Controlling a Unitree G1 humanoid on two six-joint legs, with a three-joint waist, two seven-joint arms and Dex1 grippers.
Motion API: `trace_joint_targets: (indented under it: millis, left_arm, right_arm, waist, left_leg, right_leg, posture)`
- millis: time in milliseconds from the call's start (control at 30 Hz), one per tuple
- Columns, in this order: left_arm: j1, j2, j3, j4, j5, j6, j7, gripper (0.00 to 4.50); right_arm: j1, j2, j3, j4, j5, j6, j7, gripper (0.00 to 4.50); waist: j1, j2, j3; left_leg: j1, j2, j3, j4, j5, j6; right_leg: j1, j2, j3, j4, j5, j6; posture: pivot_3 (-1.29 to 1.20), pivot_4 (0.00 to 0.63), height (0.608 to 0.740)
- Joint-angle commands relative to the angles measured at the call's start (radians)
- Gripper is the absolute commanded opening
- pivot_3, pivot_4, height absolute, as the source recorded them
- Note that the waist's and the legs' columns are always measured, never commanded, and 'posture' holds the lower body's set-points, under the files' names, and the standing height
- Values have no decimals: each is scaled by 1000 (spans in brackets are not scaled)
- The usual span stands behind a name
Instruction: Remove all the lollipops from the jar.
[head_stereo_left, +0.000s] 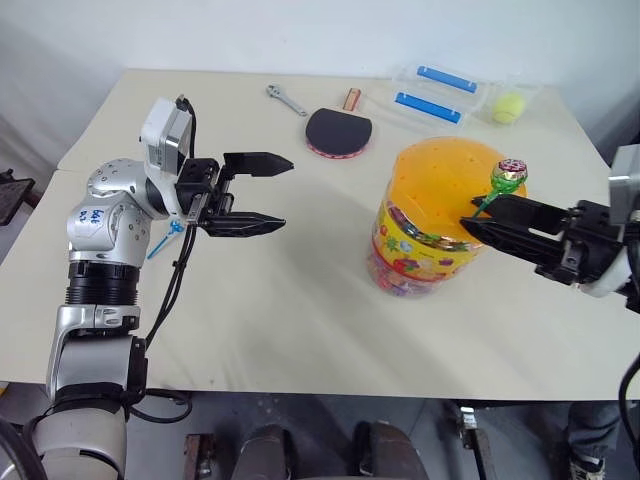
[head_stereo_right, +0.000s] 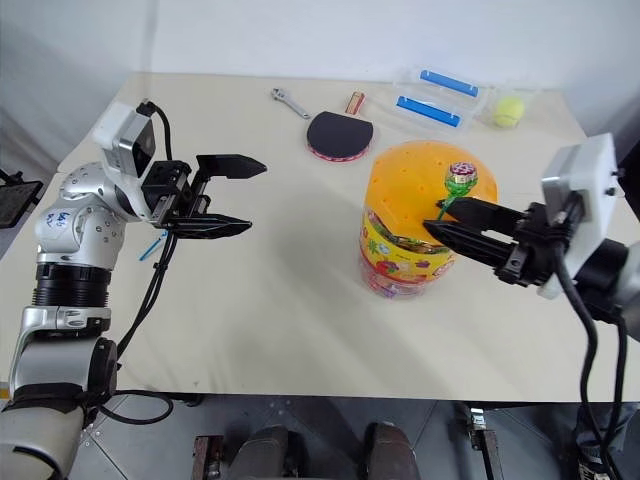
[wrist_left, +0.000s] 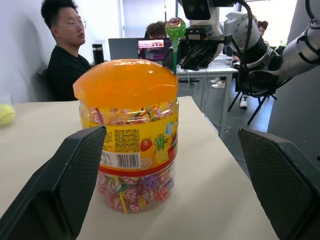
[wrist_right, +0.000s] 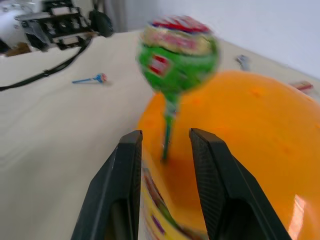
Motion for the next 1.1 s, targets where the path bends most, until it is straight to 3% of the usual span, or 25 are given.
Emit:
trace_joint_targets:
  millis: [33,100,267,633,867,967,1100]
  left_arm:
    - [-19,9,11,-22,-10,-10,-67,4500]
    - [-15,12,15,-30,-13,-5,-62,4500]
    - [4,28,23,-53,-20,5,-56,4500]
    - [19,58,31,-69,-32,24,-70,4500]
    - [58,97,53,-112,-45,52,-40,4500]
    - [78,94,58,-135,-49,61,-29,4500]
    - [106,84,68,-170,-58,79,-13,4500]
  right_arm:
    - [-32,-17,40,9,-2,-10,-13,1549]
    - [-50,-6,46,15,8,-20,-10,1378]
    - [-91,-5,42,40,11,-42,-17,47]
    - [-309,-31,21,177,5,-46,-102,47]
    - [-346,-190,5,490,-200,-22,-120,47]
    - [-368,-253,78,660,-307,25,-153,47]
    - [-449,-242,209,892,-478,10,-179,47]
  waist:
    - [5,0,0]
    - [8,0,0]
    - [9,0,0]
    - [10,0,0]
    - [9,0,0]
    - [8,0,0]
    - [0,0,0]
  left_leg:
    - [0,0,0,0,0,0]
    - [0,0,0,0,0,0]
    - [0,0,0,0,0,0]
    - [-1,0,0,0,0,0]
    - [-1,0,1,-1,0,0]
    - [-1,0,1,-1,0,0]
    - [-1,0,2,-1,0,0]
  right_leg:
    - [0,0,0,0,0,0]
    - [0,0,0,0,0,0]
    - [0,0,0,0,0,0]
    - [-1,0,0,0,0,0]
    - [-1,0,0,0,0,0]
    - [-1,-1,0,0,0,0]
    - [-1,0,0,-1,0,0]
  posture:
    - [0,150,740]
    - [0,150,740]
    - [0,150,740]
    - [0,150,740]
    - [0,150,740]
    - [0,150,740]
    - [0,150,740]
